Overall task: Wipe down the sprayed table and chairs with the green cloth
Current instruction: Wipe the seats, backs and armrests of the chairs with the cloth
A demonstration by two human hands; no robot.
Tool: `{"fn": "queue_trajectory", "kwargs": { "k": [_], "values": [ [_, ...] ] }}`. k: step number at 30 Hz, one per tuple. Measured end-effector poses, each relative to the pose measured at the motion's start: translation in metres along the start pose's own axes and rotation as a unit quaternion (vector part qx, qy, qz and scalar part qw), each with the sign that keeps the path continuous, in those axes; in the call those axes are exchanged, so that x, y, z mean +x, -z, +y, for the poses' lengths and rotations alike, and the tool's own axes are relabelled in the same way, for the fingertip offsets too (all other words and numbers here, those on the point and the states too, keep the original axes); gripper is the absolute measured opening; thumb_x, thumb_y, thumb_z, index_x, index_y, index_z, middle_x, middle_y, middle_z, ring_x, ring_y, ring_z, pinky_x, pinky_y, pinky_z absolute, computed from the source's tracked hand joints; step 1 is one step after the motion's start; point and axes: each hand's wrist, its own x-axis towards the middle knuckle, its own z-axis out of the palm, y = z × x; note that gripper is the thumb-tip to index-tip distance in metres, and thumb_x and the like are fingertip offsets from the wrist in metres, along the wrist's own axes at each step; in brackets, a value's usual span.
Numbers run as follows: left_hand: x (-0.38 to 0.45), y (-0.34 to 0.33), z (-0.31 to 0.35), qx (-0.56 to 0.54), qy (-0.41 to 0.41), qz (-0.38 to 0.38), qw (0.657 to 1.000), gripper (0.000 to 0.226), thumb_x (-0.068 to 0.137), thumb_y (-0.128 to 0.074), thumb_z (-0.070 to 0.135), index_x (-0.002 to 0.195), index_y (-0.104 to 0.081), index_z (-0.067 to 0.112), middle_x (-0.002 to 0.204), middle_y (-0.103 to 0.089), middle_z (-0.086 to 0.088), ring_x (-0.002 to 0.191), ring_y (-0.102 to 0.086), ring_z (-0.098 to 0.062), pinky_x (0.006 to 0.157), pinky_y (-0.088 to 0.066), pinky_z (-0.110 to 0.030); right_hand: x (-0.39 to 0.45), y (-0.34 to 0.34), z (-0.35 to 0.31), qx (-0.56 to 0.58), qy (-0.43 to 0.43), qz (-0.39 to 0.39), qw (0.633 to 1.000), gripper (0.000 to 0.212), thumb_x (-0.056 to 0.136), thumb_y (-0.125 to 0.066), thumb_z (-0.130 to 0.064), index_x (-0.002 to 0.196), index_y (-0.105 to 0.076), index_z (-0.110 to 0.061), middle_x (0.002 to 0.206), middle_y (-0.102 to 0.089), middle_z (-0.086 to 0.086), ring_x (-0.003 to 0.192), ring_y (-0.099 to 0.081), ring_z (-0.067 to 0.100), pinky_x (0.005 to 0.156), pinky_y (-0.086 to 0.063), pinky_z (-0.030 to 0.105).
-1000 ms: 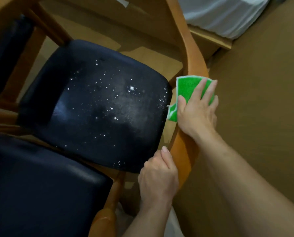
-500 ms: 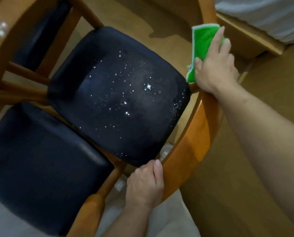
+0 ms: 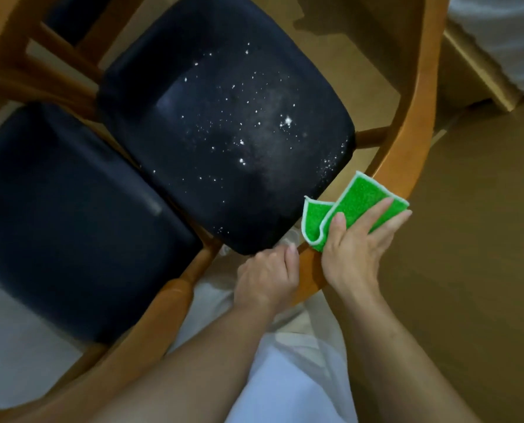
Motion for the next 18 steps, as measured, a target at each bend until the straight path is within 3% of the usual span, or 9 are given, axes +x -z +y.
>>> {"fn": "queue_trajectory", "kwargs": {
  "k": [3, 6, 9, 13, 16, 18],
  "values": [
    [0.0, -0.001, 0.001, 0.001, 0.0, 0.004, 1.0, 0.044, 0.098, -0.019, 0.043, 0.076, -0.053, 0.026, 0.072, -0.067, 0.0, 0.068, -0.065, -0.024, 0.057, -0.031, -0.029, 0.003, 0.001, 0.0, -0.015, -0.003, 0.002, 1.0, 0.079, 0.1, -0.029, -0.046, 0.15, 0.018, -0.008, 0.153, 0.03, 0.021, 0.144, 0.006, 0.044, 0.116, -0.007, 0.051],
    [0.0, -0.001, -0.001, -0.01, 0.011, -0.01, 1.0, 0.043, 0.099, -0.017, 0.045, 0.073, -0.047, 0.029, 0.068, -0.06, 0.003, 0.066, -0.063, -0.021, 0.057, -0.03, -0.029, 0.011, 0.003, -0.002, -0.039, 0.0, 0.014, 0.999, 0.08, 0.1, -0.03, -0.048, 0.15, 0.016, -0.007, 0.154, 0.027, 0.024, 0.143, 0.005, 0.045, 0.116, -0.008, 0.051],
    [-0.001, 0.001, -0.001, -0.026, 0.006, -0.015, 1.0, 0.046, 0.097, -0.011, 0.048, 0.076, -0.048, 0.031, 0.066, -0.047, 0.012, 0.059, -0.053, -0.012, 0.057, -0.03, -0.028, 0.04, 0.014, -0.007, -0.07, 0.014, 0.043, 0.997, 0.079, 0.099, -0.032, -0.047, 0.151, 0.013, -0.008, 0.155, 0.022, 0.026, 0.142, 0.003, 0.049, 0.115, -0.01, 0.055],
    [-0.001, 0.004, -0.001, -0.03, 0.005, -0.004, 1.0, 0.047, 0.099, -0.016, 0.045, 0.081, -0.056, 0.029, 0.068, -0.047, 0.015, 0.058, -0.041, -0.005, 0.053, -0.026, -0.026, 0.096, 0.04, -0.021, -0.123, 0.054, 0.08, 0.988, 0.082, 0.097, -0.041, -0.043, 0.152, 0.009, -0.01, 0.158, 0.015, 0.023, 0.142, 0.001, 0.051, 0.114, -0.016, 0.059],
    [-0.002, 0.005, 0.0, -0.048, 0.012, -0.009, 0.999, 0.039, 0.098, -0.015, 0.047, 0.078, -0.046, 0.035, 0.067, -0.047, 0.016, 0.057, -0.044, -0.002, 0.049, -0.023, -0.018, 0.137, 0.059, -0.032, -0.14, 0.109, 0.089, 0.98, 0.083, 0.096, -0.046, -0.038, 0.152, 0.01, -0.015, 0.16, 0.012, 0.018, 0.145, -0.001, 0.046, 0.114, -0.021, 0.058],
    [-0.003, 0.004, 0.0, -0.044, 0.016, -0.012, 0.999, 0.039, 0.096, -0.012, 0.048, 0.078, -0.044, 0.034, 0.069, -0.048, 0.016, 0.059, -0.046, -0.004, 0.052, -0.028, -0.022, 0.164, 0.072, -0.046, -0.133, 0.127, 0.094, 0.978, 0.084, 0.097, -0.048, -0.035, 0.152, 0.012, -0.015, 0.161, 0.01, 0.016, 0.146, -0.005, 0.042, 0.114, -0.019, 0.055]
  ]
}}
